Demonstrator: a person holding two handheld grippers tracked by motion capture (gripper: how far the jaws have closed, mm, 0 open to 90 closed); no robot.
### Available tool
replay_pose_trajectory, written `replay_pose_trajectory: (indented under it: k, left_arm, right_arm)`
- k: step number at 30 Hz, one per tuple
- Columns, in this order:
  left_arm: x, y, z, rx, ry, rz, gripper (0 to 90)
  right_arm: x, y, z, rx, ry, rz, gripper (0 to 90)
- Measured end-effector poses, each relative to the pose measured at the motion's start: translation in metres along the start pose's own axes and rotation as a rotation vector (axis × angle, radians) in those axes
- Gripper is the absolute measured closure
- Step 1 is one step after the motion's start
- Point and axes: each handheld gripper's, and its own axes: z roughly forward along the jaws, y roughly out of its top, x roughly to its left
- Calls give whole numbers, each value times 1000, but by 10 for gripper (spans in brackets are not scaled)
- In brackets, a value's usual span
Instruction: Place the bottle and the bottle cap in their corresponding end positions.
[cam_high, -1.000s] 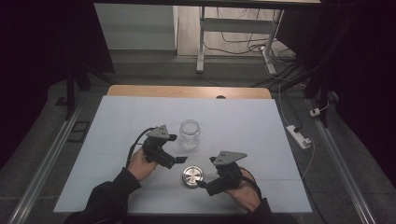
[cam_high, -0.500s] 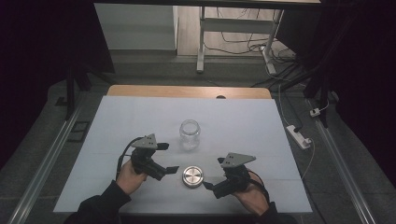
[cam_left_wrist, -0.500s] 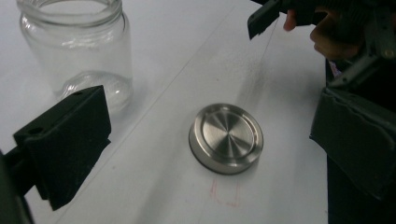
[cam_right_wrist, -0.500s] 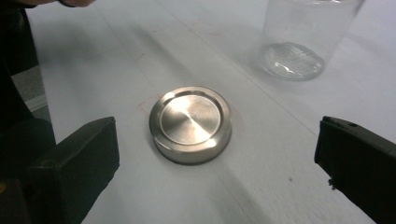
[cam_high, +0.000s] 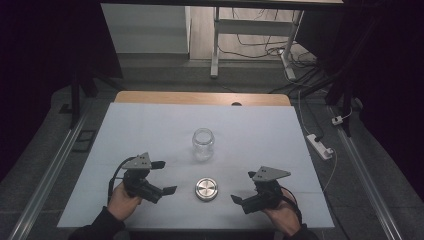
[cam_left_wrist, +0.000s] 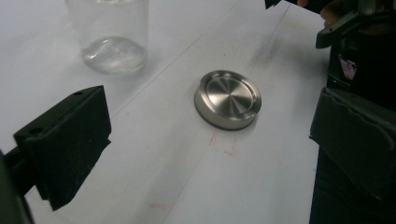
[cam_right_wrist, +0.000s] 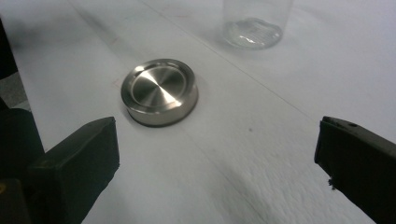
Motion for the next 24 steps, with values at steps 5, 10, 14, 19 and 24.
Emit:
replay_pose_trajectory:
  k: [5, 10, 14, 19, 24]
  left_arm:
    - [-1, -10, -13, -8, 27, -16, 0]
    - [-4, -19, -24, -9, 60, -31, 0]
    - [-6, -26, -33, -7, 83, -39, 0]
    - [-8, -37, -45, -8, 105, -58, 0]
    - [-10, -50, -59, -6, 130, -88, 0]
  right_arm:
    - [-6, -7, -11, -12, -22, 29, 3]
    - [-11, -13, -18, -13, -36, 46, 3]
    - [-13, -17, -23, -12, -45, 57, 3]
    - [-16, -22, -27, -6, -55, 70, 3]
    - [-19, -27, -35, -3, -73, 88, 3]
